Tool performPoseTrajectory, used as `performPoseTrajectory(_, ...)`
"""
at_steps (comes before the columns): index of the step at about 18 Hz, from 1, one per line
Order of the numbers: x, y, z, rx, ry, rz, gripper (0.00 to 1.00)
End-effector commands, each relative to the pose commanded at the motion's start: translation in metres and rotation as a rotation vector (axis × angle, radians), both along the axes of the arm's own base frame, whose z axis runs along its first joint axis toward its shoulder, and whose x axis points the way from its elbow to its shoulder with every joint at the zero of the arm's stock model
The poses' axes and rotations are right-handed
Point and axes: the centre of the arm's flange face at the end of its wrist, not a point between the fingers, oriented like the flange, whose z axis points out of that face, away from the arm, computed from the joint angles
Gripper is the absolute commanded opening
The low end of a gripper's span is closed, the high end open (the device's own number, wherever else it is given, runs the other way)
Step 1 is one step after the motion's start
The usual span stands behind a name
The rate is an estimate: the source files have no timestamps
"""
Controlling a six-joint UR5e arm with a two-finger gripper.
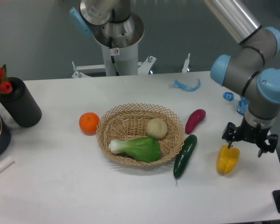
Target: Pick up the yellow pepper from the table
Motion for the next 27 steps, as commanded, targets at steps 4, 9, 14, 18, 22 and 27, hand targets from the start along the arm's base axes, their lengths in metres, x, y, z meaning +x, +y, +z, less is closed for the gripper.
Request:
performPoseTrajectory(4, 0.001, 0.015, -0.014, -0.006, -0.008, 0.005, 1.0)
performPoseTrajectory(9, 0.001, 0.032, -0.027, -0.017, -0.006, 0.001, 1.0)
performPoseTrajectory(14, 0.005, 0.044, -0.043, -0.082, 0.008, -0.008, 1.0)
performPoseTrajectory(18, 0.01, 0.053, -0.056, -0.09, -0.002, 0.001, 1.0)
performPoseTrajectory(22, 0.017, 0.063, -0.066, -0.096, -0.011, 0.015, 1.0)
performPoseTrajectory(27, 0.024, 0.066, -0.073, -0.184, 0.02, 0.001, 1.0)
